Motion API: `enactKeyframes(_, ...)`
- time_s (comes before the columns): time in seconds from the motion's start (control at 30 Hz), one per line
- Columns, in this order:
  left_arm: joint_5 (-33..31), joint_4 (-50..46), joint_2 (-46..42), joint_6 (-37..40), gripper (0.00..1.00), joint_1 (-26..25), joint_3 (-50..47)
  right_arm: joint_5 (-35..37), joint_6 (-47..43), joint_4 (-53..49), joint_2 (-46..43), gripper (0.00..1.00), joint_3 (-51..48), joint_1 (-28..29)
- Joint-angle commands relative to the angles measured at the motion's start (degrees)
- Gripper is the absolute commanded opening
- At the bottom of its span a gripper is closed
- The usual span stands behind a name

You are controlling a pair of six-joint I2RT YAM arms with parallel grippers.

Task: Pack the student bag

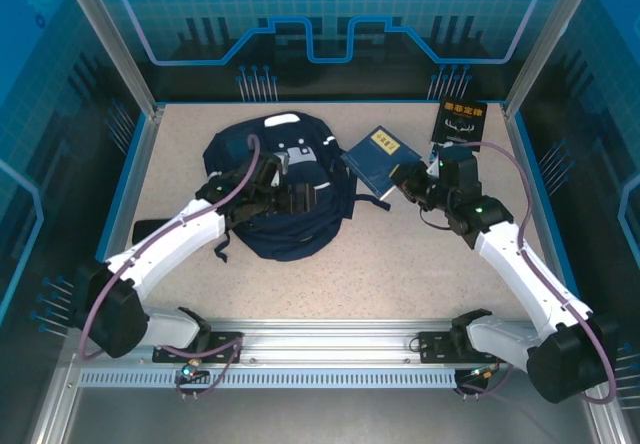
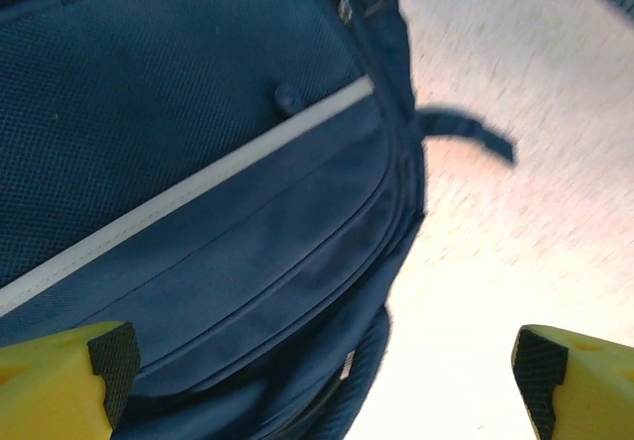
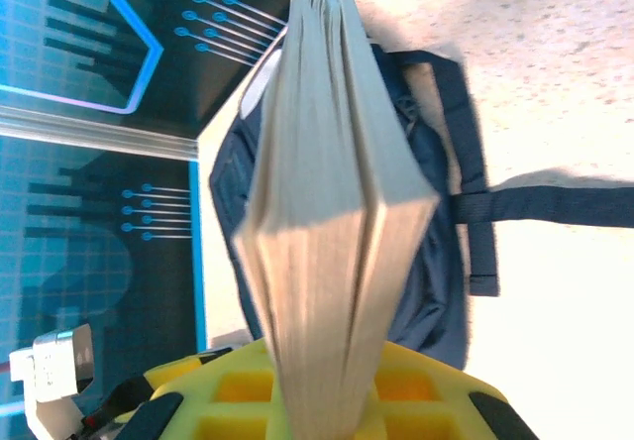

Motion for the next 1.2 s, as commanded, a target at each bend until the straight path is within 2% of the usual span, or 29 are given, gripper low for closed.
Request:
enactKeyframes(0.0,-1.7,-6.3,2.9,10.8,0.99,-1.2,3.1,-1.1,-3.2,-2.8,-1.2,0.06,0.8,-1.8)
enactKeyframes(0.1,-4.9,-9.7,6.8,16.0,0.99,-3.0,5.8,-1.9,-3.4,-3.4,-1.3,0.06,0.2,-2.8)
enactKeyframes(0.17,-9.2,-11.7,9.5,18.6,0.99,-4.9,7.2,-2.5,-3.5,-3.4,-1.5,0.06,-0.2,-3.4)
enactKeyframes(0.33,-13.9,-14.3,15.9,21.4,0.95,-7.1,10.7,-3.0,-3.3,-3.1,-1.7,0.06,-1.4,-4.3)
enactKeyframes(0.5,-20.5,-16.5,23.4,22.0,0.83,-7.5,16.2,-4.9,-3.4,-2.2,-1.1,0.06,-1.5,-4.7)
enactKeyframes(0.57,-24.2,-17.8,26.5,22.2,0.80,-7.9,18.4,-5.4,-3.5,-1.9,-1.0,0.07,-1.4,-4.7)
enactKeyframes(0.7,-27.0,-18.9,30.9,24.0,0.77,-8.4,20.9,-5.8,-3.5,-1.9,-1.0,0.07,-1.7,-4.7)
enactKeyframes(0.87,-28.5,-18.4,32.8,24.8,0.75,-9.0,21.6,-5.9,-3.2,-1.9,-1.1,0.07,-1.8,-4.7)
enactKeyframes(1.0,-30.2,-17.4,32.9,25.9,0.69,-9.0,21.6,-5.9,-3.0,-2.0,-1.0,0.07,-3.3,-4.7)
enactKeyframes(1.17,-33.7,-17.7,31.9,25.8,0.52,-9.2,22.6,-5.4,-3.0,-2.4,-1.5,0.07,-3.2,-4.7)
